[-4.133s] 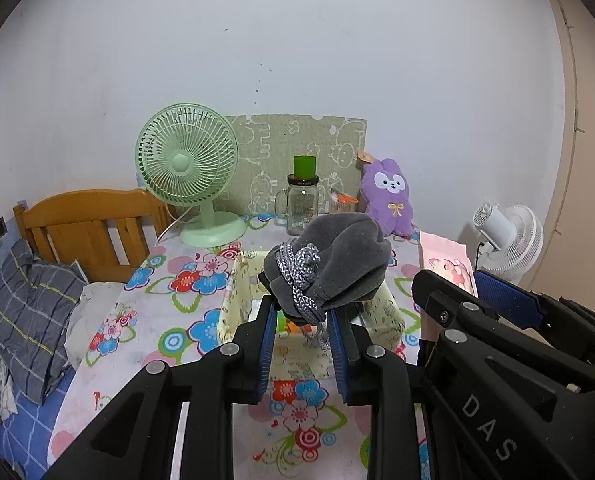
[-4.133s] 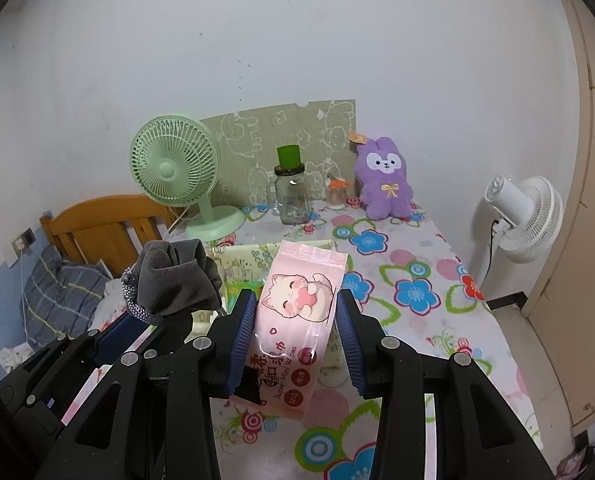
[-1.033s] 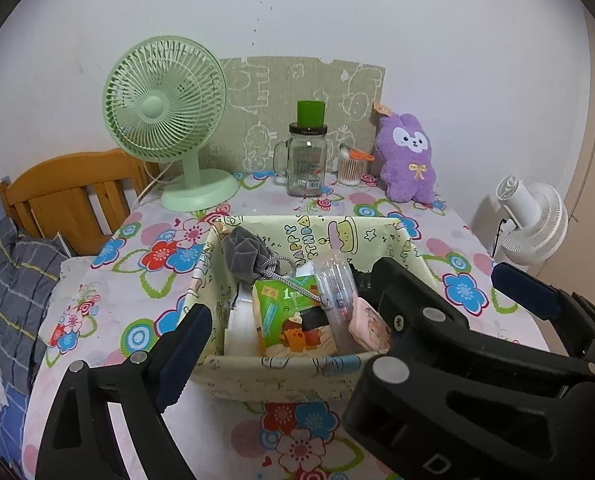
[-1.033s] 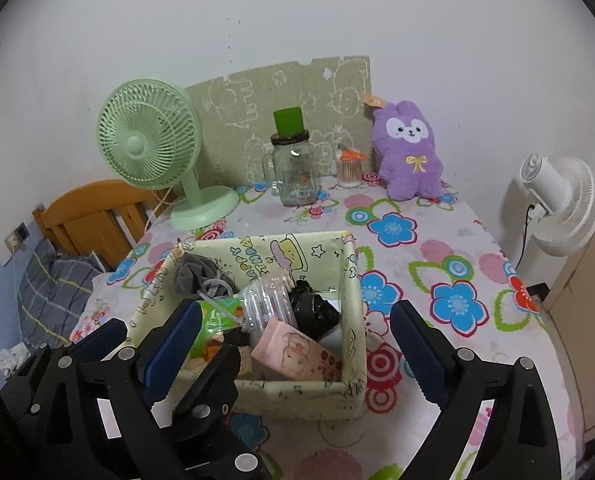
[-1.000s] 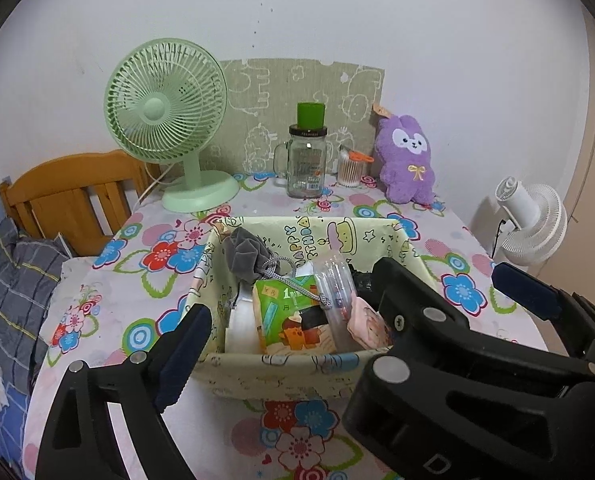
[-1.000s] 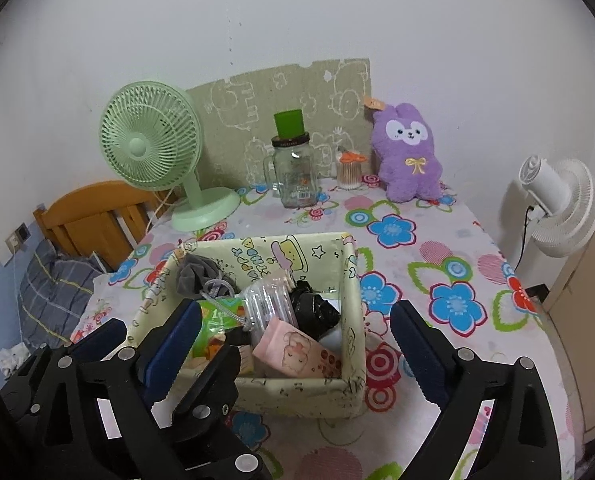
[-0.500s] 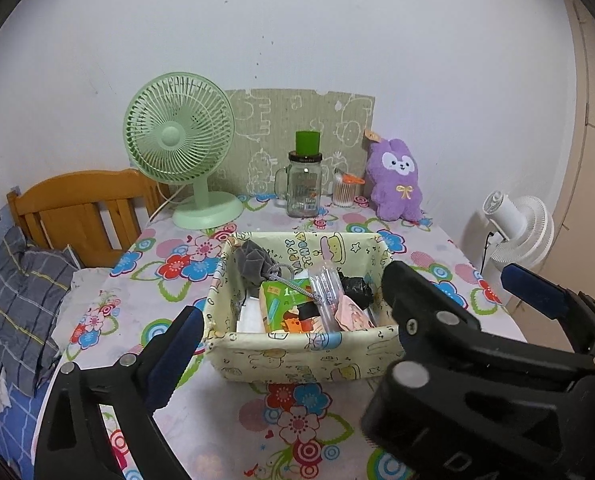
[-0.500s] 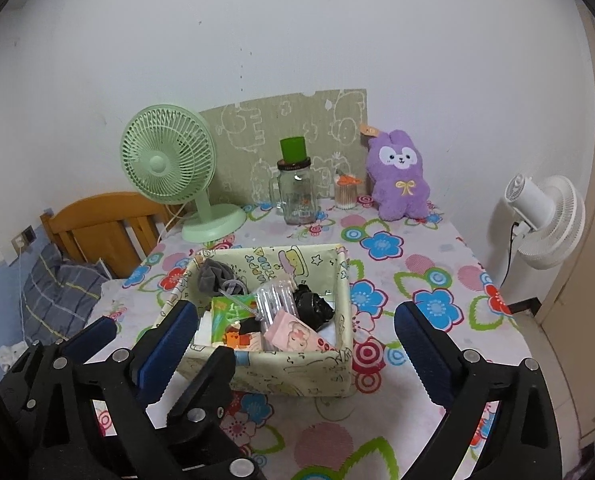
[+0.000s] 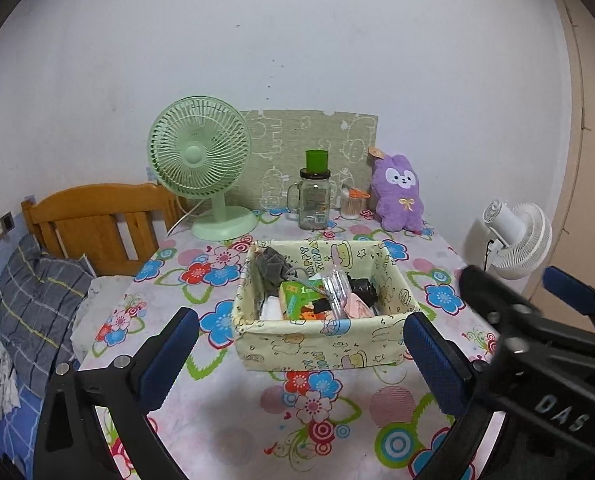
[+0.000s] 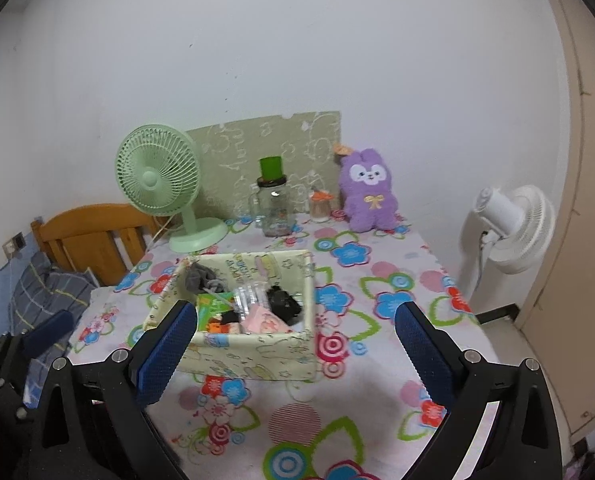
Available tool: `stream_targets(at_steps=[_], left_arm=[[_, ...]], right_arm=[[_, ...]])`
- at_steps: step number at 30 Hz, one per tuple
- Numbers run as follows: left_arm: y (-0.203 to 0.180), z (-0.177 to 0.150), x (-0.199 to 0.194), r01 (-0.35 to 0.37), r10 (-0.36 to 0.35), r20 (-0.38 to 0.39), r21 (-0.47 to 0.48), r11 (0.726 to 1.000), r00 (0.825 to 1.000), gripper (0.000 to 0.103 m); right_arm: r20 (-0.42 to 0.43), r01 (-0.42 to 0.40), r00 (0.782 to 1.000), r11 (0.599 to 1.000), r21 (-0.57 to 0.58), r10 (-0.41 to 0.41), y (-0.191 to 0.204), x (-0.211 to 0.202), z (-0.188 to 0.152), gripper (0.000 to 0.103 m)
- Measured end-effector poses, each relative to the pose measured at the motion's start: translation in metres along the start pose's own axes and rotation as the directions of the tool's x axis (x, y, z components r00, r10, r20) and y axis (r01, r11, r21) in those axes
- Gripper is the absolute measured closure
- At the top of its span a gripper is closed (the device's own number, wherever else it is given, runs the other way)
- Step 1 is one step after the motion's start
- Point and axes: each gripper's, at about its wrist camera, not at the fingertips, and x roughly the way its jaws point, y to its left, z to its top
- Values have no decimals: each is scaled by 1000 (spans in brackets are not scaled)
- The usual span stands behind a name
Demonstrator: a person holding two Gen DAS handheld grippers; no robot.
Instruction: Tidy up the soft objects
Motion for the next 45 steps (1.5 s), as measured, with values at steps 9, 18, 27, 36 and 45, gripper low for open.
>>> stream_targets(at_steps=[9,18,27,36,45], left_arm=[[7,-5,-21,-21,21,26,0,1000,999,0],[9,-9,-39,-26,26,56,0,1000,998,0],[10,-9,-42,-28,29,64,-10,1000,998,0],[16,-7,-42,-35,37,59,-36,999,998,0],[21,-9,-44,-35,37,56,-40,999,998,0]], right_arm=[[37,24,999,999,23,-25,-17,-24,-6,1],[58,37,998,998,44,-40,-28,-41,-12,0],[68,34,997,998,45,-37,-30,-45,-12,0],[77,17,997,999,39,-20,-27,-47,-12,0],[65,16,998,999,43,-19,-23,-46,-14,0]])
